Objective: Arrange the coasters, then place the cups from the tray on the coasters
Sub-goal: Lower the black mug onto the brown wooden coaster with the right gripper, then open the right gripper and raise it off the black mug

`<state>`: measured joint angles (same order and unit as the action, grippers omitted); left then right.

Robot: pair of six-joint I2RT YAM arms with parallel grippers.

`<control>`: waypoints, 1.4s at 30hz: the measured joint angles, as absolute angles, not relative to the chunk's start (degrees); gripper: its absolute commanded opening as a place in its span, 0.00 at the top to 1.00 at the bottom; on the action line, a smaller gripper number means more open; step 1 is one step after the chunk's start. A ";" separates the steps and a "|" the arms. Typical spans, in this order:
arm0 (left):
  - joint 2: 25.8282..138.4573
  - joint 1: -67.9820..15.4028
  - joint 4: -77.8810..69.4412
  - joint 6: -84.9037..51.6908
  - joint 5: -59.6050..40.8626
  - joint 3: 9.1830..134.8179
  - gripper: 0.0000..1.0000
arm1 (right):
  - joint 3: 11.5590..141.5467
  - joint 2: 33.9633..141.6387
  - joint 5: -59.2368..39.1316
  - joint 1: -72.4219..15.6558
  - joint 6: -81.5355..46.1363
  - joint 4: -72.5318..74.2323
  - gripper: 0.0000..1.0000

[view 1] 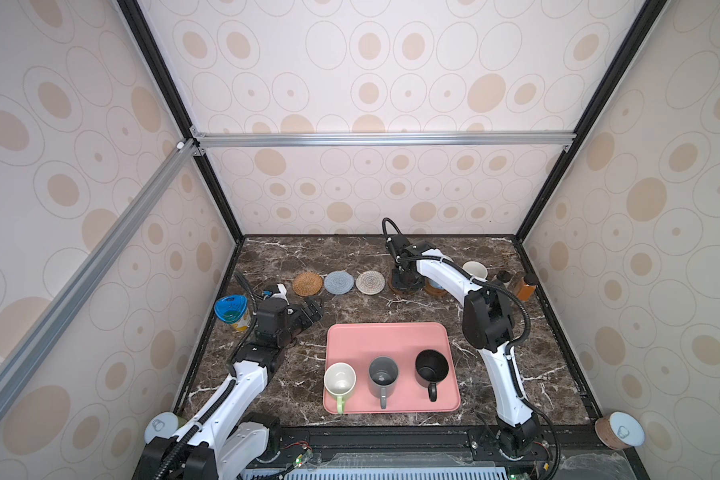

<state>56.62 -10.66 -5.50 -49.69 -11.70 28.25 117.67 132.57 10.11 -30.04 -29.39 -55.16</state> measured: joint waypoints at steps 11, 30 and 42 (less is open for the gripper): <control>56.62 -10.66 -5.45 -49.69 -11.70 28.25 0.00 | 117.05 132.40 10.13 -30.02 -29.36 -55.09 0.61; 58.00 -10.66 -4.80 -48.66 -11.68 28.88 0.00 | 106.85 116.42 10.07 -30.02 -26.70 -54.59 0.54; 59.59 -10.66 -2.09 -44.64 -11.60 33.91 0.00 | 90.28 101.21 9.89 -30.02 -25.61 -52.01 0.53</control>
